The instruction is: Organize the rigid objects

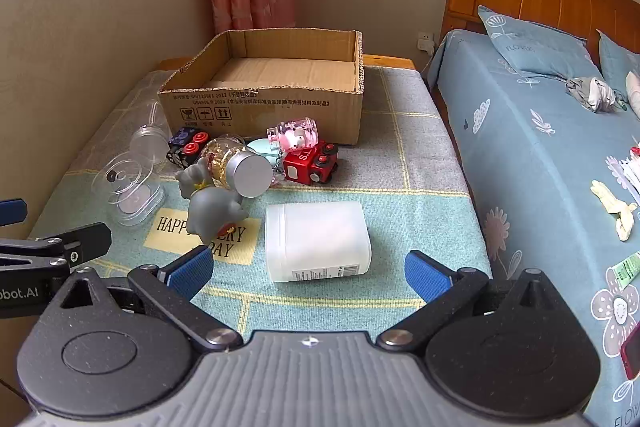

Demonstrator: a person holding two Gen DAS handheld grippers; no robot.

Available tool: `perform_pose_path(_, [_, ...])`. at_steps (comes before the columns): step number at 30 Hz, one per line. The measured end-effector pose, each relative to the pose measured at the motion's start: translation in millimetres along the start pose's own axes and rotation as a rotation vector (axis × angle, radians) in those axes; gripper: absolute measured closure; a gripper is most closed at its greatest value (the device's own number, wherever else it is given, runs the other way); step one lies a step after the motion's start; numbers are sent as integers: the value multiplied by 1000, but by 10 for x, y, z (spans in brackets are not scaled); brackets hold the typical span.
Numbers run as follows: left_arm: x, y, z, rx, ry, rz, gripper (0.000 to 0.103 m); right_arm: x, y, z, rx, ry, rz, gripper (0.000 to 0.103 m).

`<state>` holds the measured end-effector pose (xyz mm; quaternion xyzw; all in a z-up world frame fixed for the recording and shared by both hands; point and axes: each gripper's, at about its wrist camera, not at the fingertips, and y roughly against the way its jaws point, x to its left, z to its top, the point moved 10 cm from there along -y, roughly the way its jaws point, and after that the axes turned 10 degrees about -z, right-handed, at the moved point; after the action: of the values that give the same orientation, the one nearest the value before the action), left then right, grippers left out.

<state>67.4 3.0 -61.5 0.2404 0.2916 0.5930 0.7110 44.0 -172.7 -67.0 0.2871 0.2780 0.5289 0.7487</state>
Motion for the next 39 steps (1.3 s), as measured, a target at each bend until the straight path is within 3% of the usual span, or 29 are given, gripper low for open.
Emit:
perform_pose_path(28, [2,-52,16,8,0,-45,1,54,-34,36,-14,30,-8,0])
perform_pose_path(39, [7,-134,-10,12,-76,-83,1,81,-86,73,-68,79,55,0])
